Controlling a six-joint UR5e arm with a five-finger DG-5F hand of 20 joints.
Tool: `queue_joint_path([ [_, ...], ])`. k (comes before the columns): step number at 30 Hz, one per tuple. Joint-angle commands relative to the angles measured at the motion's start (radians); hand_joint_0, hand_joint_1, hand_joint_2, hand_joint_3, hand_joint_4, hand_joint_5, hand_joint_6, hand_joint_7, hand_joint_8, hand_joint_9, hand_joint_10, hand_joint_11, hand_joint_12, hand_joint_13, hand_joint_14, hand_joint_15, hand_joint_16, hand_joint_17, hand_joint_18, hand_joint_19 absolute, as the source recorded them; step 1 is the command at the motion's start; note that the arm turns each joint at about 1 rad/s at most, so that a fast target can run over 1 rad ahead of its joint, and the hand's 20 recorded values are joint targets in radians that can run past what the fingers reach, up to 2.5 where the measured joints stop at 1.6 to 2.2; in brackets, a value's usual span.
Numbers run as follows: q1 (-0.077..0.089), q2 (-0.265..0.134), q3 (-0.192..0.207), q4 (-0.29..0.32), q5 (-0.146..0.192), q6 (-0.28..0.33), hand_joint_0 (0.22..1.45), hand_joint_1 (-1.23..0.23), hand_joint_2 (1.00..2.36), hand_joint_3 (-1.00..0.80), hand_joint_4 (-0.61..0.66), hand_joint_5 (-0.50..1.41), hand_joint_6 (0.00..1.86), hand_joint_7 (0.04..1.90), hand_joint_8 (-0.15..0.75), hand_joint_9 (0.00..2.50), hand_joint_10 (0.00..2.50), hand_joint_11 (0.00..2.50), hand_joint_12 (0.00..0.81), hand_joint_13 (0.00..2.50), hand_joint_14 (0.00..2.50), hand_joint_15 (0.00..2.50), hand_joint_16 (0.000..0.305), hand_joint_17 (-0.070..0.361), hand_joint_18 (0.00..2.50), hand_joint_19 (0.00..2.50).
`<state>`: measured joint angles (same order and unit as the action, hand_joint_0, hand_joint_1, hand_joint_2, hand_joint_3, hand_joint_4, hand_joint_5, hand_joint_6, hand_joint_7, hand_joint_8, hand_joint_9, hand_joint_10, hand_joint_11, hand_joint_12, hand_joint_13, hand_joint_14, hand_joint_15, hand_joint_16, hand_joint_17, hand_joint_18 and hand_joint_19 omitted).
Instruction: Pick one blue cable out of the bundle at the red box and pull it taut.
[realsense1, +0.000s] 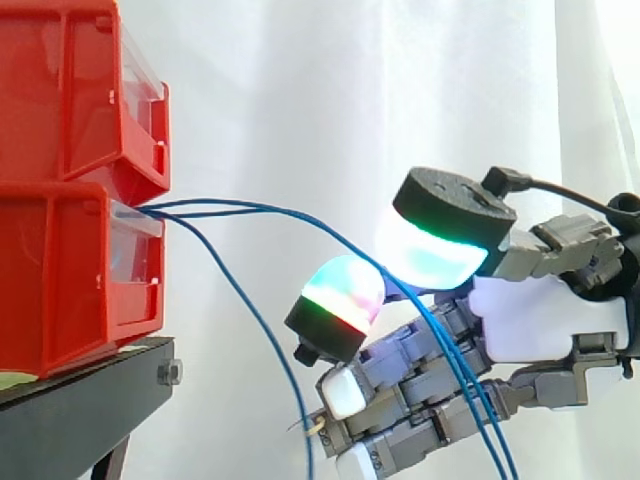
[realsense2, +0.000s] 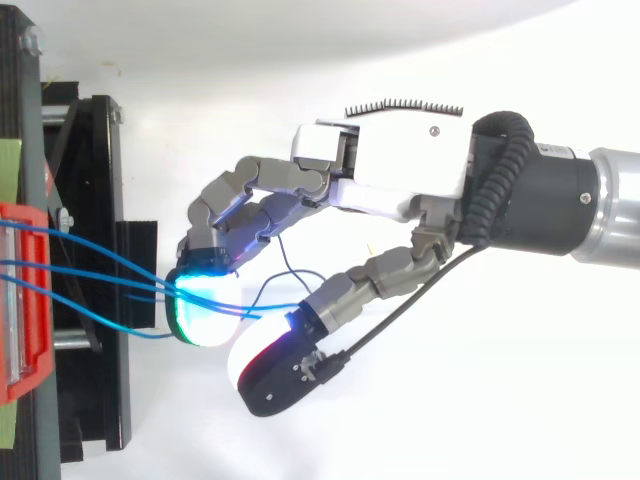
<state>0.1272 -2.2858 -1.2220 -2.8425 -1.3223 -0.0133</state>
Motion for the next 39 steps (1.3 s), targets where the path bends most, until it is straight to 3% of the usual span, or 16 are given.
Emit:
queue_joint_path([
  [1,0.0,0.0,0.001,0.0,0.0,0.001,0.47,-0.82,1.0,-0.5,0.11,-0.19,0.94,0.87,0.338,0.72,0.01,0.58,0.427,0.44,0.0,0.17,0.061,0.138,0.52,0.09],
  [7,0.0,0.0,-0.001,0.0,0.0,0.001,0.52,-0.6,1.0,-0.5,0.1,-0.19,0.93,0.89,0.332,0.72,0.01,0.56,0.412,0.42,0.01,0.19,0.058,0.131,0.47,0.12],
  [12,0.0,0.0,-0.001,0.0,0.0,0.001,0.58,-0.58,1.01,-0.43,0.09,-0.19,0.92,0.93,0.321,0.71,0.01,0.56,0.397,0.4,0.01,0.19,0.055,0.123,0.44,0.14],
  [24,0.0,0.0,0.001,0.0,0.0,0.001,0.61,-0.69,1.01,-0.25,0.1,-0.19,0.94,0.92,0.324,0.69,0.01,0.57,0.394,0.4,0.01,0.18,0.055,0.123,0.44,0.13],
  [30,0.0,0.0,0.001,0.0,0.0,0.001,0.67,-0.81,1.01,-0.34,0.07,-0.19,0.94,0.96,0.324,0.71,0.01,0.58,0.394,0.42,0.01,0.17,0.054,0.122,0.48,0.09],
  [33,0.0,0.0,0.001,0.0,0.0,0.001,0.73,-0.84,1.0,-0.49,0.04,-0.19,0.94,0.97,0.316,0.7,0.01,0.57,0.392,0.43,0.0,0.16,0.054,0.122,0.49,0.06],
  [39,0.0,0.0,0.001,0.0,0.0,0.001,0.77,-0.86,1.0,-0.5,0.02,-0.2,0.94,0.97,0.308,0.7,0.01,0.57,0.389,0.44,0.0,0.15,0.054,0.121,0.52,0.05],
])
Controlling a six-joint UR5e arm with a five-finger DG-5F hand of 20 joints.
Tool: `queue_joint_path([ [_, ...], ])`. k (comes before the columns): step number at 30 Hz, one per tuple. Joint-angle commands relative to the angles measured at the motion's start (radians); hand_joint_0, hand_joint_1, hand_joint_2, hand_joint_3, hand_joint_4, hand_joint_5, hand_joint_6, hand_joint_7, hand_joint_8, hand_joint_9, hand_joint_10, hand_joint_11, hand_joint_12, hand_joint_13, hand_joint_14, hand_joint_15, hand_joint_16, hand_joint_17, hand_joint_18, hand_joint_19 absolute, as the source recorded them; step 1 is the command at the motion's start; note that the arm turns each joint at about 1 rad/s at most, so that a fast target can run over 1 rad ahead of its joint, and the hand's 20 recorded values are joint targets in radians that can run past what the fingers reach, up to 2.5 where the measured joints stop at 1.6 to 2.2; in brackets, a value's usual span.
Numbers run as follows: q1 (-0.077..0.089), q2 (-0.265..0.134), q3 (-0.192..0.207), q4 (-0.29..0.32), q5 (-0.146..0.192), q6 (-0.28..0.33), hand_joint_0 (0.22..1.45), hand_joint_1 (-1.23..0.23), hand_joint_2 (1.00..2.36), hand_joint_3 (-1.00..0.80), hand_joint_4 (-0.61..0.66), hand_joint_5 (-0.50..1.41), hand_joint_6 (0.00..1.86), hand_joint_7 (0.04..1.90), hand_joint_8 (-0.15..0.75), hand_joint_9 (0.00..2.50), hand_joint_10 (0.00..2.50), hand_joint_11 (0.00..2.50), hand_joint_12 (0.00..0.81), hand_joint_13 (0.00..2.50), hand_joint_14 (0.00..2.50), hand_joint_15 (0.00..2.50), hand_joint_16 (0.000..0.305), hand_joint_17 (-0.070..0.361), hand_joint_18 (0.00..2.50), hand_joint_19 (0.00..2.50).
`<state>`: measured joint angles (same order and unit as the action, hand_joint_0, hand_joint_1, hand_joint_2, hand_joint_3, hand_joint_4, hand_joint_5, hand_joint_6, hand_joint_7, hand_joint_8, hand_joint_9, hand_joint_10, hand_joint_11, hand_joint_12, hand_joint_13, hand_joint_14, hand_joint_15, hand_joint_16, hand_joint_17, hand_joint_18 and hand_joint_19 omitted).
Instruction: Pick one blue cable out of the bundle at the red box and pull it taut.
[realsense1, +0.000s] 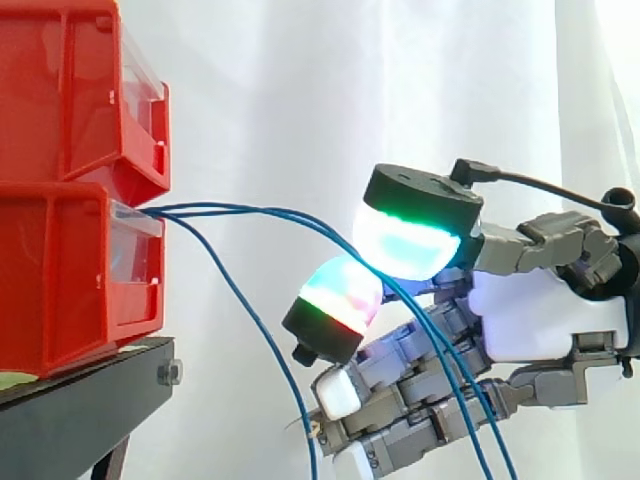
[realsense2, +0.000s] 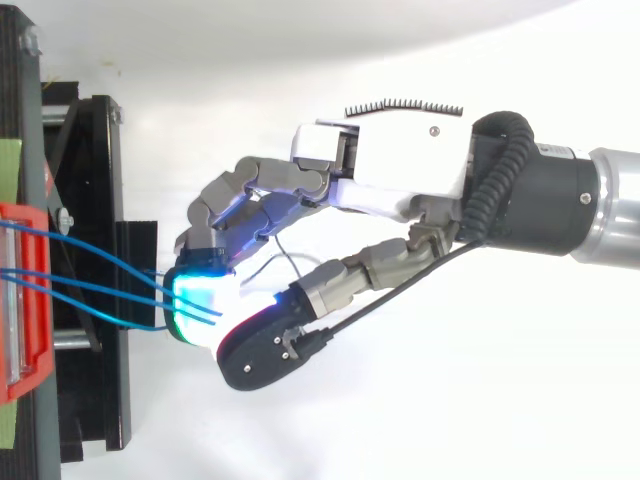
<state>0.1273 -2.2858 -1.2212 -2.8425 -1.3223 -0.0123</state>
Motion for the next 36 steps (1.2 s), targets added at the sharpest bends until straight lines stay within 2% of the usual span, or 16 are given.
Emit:
queue_joint_path([
  [1,0.0,0.0,0.0,0.0,0.0,0.0,0.76,-0.86,1.0,-0.5,0.02,-0.2,0.94,0.97,0.307,0.7,0.01,0.57,0.39,0.44,0.01,0.15,0.054,0.121,0.52,0.05],
  [10,0.0,0.0,0.0,0.0,0.0,0.0,0.73,-0.85,1.0,-0.5,0.06,-0.2,0.94,0.93,0.312,0.78,0.01,0.69,0.39,0.45,0.0,0.16,0.054,0.121,0.51,0.06],
  [13,0.0,0.0,0.0,0.0,0.0,0.0,0.73,-0.9,1.0,-0.5,0.07,-0.19,0.94,0.91,0.31,0.78,0.01,0.68,0.391,0.46,0.0,0.16,0.054,0.121,0.52,0.05],
  [18,0.0,0.0,-0.001,0.0,0.0,0.0,0.66,-0.92,1.0,-0.5,0.08,-0.19,0.93,0.91,0.306,0.77,0.01,0.68,0.389,0.46,0.01,0.16,0.054,0.121,0.52,0.06],
  [21,0.0,0.0,0.0,0.0,0.0,0.0,0.6,-0.87,1.0,-0.5,0.09,-0.19,0.93,0.91,0.312,0.8,0.01,0.71,0.39,0.46,0.01,0.18,0.054,0.122,0.52,0.08],
  [28,0.0,0.0,0.0,0.0,0.0,0.0,0.57,-0.83,1.0,-0.5,0.11,-0.19,0.93,0.88,0.326,0.99,0.01,1.08,0.392,0.52,0.01,0.22,0.055,0.124,0.52,0.11],
  [36,0.0,0.0,0.009,0.0,0.0,0.0,0.57,-0.81,1.0,-0.5,0.11,-0.19,0.93,0.87,0.322,1.06,0.01,1.19,0.397,0.54,0.01,0.24,0.055,0.124,0.53,0.12],
])
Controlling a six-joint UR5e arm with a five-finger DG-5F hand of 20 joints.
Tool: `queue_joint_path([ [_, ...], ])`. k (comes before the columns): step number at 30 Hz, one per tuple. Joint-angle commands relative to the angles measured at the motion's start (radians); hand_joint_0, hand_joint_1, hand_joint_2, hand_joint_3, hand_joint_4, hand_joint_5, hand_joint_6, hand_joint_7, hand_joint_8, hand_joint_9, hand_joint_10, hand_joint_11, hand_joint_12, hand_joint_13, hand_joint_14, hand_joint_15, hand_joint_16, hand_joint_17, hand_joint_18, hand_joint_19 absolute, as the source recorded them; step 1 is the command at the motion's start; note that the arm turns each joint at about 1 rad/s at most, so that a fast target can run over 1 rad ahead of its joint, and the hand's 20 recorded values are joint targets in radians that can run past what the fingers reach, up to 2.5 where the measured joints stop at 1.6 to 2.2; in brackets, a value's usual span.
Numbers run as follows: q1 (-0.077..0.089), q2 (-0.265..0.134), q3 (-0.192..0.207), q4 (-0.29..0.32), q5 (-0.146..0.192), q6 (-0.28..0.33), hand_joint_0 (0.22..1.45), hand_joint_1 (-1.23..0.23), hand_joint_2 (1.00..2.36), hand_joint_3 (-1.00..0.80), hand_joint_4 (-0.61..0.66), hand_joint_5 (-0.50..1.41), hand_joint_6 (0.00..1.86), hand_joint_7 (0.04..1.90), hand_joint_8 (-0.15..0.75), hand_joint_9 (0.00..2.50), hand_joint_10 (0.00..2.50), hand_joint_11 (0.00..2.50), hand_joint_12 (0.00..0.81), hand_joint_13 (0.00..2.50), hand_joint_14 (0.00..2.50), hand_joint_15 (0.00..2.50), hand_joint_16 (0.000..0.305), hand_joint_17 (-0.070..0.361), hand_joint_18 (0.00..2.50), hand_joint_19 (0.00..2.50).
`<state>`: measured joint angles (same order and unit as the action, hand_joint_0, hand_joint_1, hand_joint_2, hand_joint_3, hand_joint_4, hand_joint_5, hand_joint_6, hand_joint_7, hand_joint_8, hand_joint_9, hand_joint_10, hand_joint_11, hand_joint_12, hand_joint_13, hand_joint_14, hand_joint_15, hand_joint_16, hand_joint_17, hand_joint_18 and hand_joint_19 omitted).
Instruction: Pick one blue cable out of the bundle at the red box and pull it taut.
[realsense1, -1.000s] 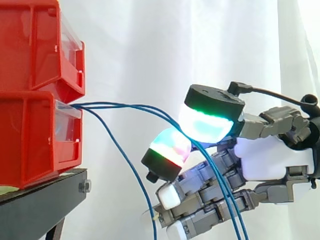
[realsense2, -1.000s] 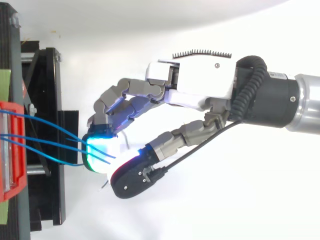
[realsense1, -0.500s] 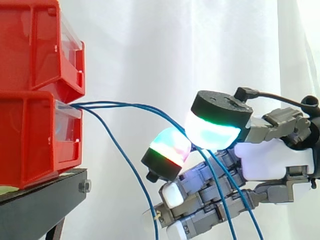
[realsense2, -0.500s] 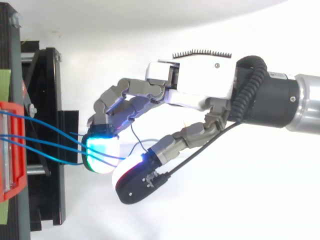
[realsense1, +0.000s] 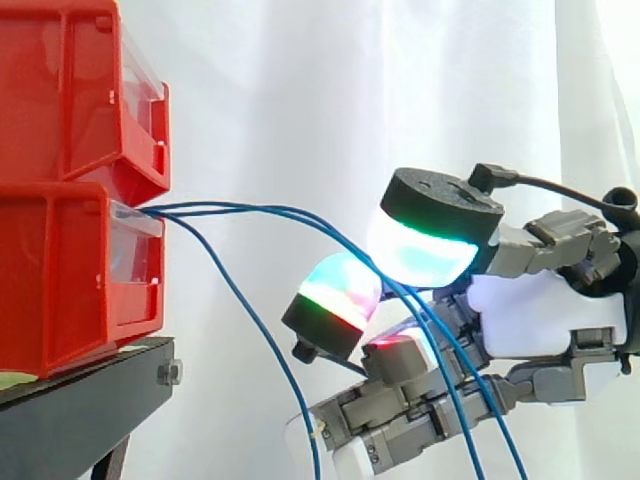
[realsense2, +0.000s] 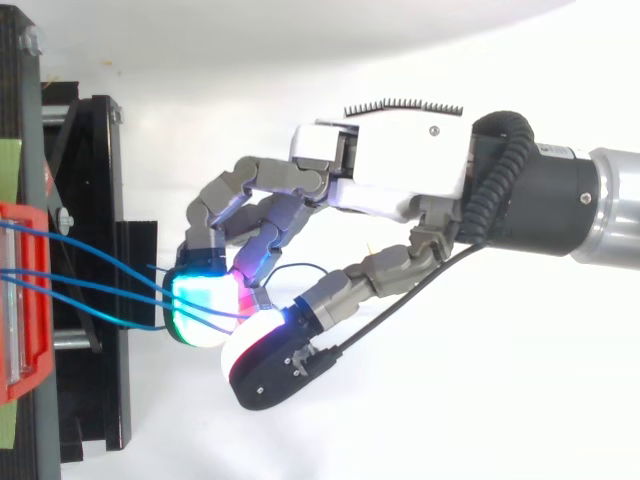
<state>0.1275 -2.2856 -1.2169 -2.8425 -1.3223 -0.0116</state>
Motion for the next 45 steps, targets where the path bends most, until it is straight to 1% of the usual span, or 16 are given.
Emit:
queue_joint_path([
  [1,0.0,0.0,0.005,-0.002,0.002,0.001,0.58,-0.81,1.0,-0.5,0.11,-0.19,0.93,0.87,0.319,1.07,0.0,1.2,0.395,0.55,0.01,0.25,0.055,0.123,0.53,0.11],
  [4,0.0,0.0,0.01,-0.003,0.002,0.001,0.63,-0.83,1.0,-0.5,0.11,-0.19,0.92,0.88,0.31,1.08,0.0,1.24,0.391,0.56,0.01,0.25,0.054,0.121,0.54,0.11],
  [5,0.0,0.0,0.01,-0.003,0.002,0.001,0.68,-0.86,1.0,-0.5,0.1,-0.19,0.92,0.88,0.311,1.09,0.0,1.25,0.39,0.57,0.01,0.25,0.054,0.121,0.55,0.1],
  [8,0.0,0.0,0.013,-0.002,0.0,0.001,0.72,-0.93,1.0,-0.5,0.09,-0.2,0.93,0.88,0.293,1.03,0.0,1.24,0.39,0.56,0.01,0.24,0.054,0.121,0.56,0.06],
  [9,0.0,0.0,0.013,-0.003,0.0,0.001,0.72,-0.94,1.0,-0.5,0.09,-0.21,0.93,0.88,0.291,1.03,0.0,1.25,0.389,0.56,0.01,0.25,0.054,0.121,0.56,0.06],
  [12,0.0,0.0,0.014,0.0,0.0,-0.001,0.6,-0.94,1.0,-0.5,0.1,-0.21,0.93,0.87,0.296,1.0,0.0,1.26,0.389,0.55,0.01,0.26,0.054,0.121,0.56,0.09],
  [14,0.0,0.0,0.014,0.0,0.0,-0.001,0.5,-0.86,1.0,-0.5,0.12,-0.21,0.93,0.84,0.326,1.03,0.0,1.26,0.413,0.56,0.01,0.27,0.058,0.13,0.57,0.1],
  [15,0.0,0.0,0.013,0.0,0.0,-0.001,0.5,-0.86,1.0,-0.5,0.13,-0.21,0.93,0.84,0.329,1.04,0.0,1.26,0.413,0.56,0.01,0.27,0.058,0.131,0.57,0.1],
  [16,0.0,0.0,0.013,0.0,0.0,-0.002,0.48,-0.79,1.0,-0.5,0.13,-0.21,0.93,0.82,0.336,1.04,0.04,1.24,0.424,0.56,0.01,0.27,0.06,0.135,0.58,0.11],
  [18,0.0,0.0,0.014,0.0,0.0,-0.002,0.48,-0.73,1.0,-0.5,0.14,-0.2,0.93,0.83,0.339,1.04,0.03,1.24,0.427,0.56,0.01,0.28,0.06,0.136,0.57,0.11],
  [20,0.0,0.0,0.013,0.0,0.0,-0.002,0.51,-0.62,1.0,-0.5,0.12,-0.2,0.93,0.84,0.335,1.05,0.0,1.26,0.417,0.55,0.01,0.28,0.058,0.131,0.55,0.14],
  [23,0.001,0.0,0.013,0.0,0.0,-0.002,0.56,-0.56,1.0,-0.5,0.11,-0.2,0.92,0.88,0.321,1.05,0.0,1.24,0.406,0.55,0.01,0.28,0.055,0.124,0.52,0.15],
  [32,0.001,0.0,0.014,0.0,0.0,-0.002,0.64,-0.74,1.01,-0.35,0.08,-0.2,0.93,0.92,0.317,1.03,0.0,1.24,0.397,0.56,0.01,0.28,0.054,0.12,0.53,0.15],
  [39,0.001,0.0,0.013,0.0,0.0,-0.002,0.69,-0.81,1.01,-0.37,0.05,-0.2,0.94,0.91,0.316,1.01,0.0,1.23,0.393,0.56,0.01,0.28,0.053,0.12,0.56,0.12],
  [41,0.0,0.0,0.013,0.0,0.0,-0.002,0.72,-0.86,1.01,-0.4,0.05,-0.21,0.94,0.92,0.311,0.99,0.0,1.22,0.391,0.56,0.01,0.27,0.053,0.12,0.56,0.11],
  [45,0.001,0.0,0.014,0.0,0.0,-0.002,0.76,-0.89,1.0,-0.45,0.05,-0.21,0.95,0.9,0.31,0.98,0.0,1.21,0.389,0.57,0.01,0.26,0.053,0.119,0.57,0.09],
])
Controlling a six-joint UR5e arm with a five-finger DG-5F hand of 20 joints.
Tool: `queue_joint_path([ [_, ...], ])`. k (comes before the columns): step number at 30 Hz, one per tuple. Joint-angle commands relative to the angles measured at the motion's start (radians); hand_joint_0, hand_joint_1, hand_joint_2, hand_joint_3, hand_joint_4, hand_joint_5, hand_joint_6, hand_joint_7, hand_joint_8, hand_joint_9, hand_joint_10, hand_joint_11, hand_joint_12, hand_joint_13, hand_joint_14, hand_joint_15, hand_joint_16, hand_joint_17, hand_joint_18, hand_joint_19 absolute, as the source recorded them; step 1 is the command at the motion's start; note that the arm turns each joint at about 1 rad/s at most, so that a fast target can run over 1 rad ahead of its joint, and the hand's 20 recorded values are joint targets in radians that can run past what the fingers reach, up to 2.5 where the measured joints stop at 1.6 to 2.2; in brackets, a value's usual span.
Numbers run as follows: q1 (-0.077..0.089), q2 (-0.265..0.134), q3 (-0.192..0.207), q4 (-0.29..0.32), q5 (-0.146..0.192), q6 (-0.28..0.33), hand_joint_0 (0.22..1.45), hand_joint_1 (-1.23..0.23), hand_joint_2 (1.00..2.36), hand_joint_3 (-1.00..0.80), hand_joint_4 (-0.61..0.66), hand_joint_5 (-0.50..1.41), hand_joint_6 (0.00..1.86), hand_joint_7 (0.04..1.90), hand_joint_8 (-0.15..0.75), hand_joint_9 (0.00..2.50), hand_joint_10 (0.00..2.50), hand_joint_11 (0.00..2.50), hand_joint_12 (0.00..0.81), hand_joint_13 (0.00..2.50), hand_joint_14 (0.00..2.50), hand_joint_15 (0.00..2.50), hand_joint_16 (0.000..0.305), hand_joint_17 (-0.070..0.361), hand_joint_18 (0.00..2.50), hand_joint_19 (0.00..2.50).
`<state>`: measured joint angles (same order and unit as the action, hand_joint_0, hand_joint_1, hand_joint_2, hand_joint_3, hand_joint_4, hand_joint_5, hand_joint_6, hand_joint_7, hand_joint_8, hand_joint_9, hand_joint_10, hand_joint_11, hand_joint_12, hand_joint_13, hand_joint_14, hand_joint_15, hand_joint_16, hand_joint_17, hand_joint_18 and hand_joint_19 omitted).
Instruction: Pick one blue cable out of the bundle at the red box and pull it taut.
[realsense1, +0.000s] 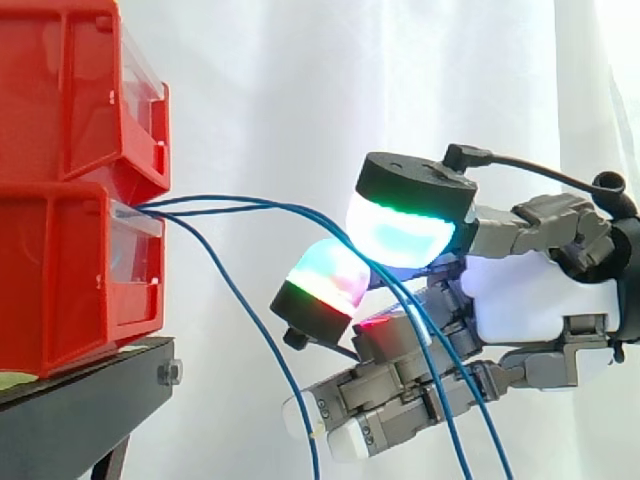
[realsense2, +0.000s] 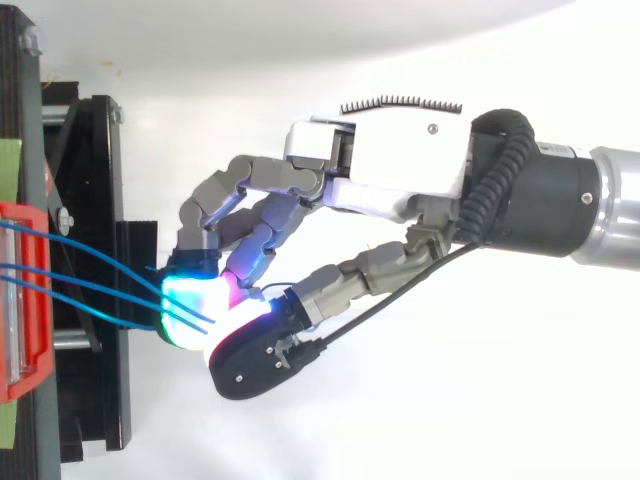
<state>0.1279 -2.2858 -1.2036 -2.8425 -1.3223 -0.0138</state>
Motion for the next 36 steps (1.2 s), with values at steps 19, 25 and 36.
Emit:
queue_joint_path([
  [19,0.001,0.0,-0.001,0.0,0.0,0.0,0.59,-0.69,1.0,-0.5,0.1,-0.2,0.93,0.89,0.328,0.98,0.01,1.16,0.399,0.55,0.01,0.29,0.054,0.122,0.54,0.15],
  [25,0.001,0.0,0.001,0.0,0.0,0.0,0.68,-0.76,1.01,-0.37,0.04,-0.2,0.94,0.93,0.324,0.98,0.01,1.17,0.395,0.57,0.01,0.27,0.053,0.12,0.56,0.14],
  [36,-0.001,0.0,-0.001,0.0,0.0,0.0,0.71,-0.84,1.01,-0.42,0.04,-0.21,0.95,0.94,0.306,0.97,0.0,1.17,0.384,0.59,0.01,0.28,0.053,0.119,0.59,0.13],
])
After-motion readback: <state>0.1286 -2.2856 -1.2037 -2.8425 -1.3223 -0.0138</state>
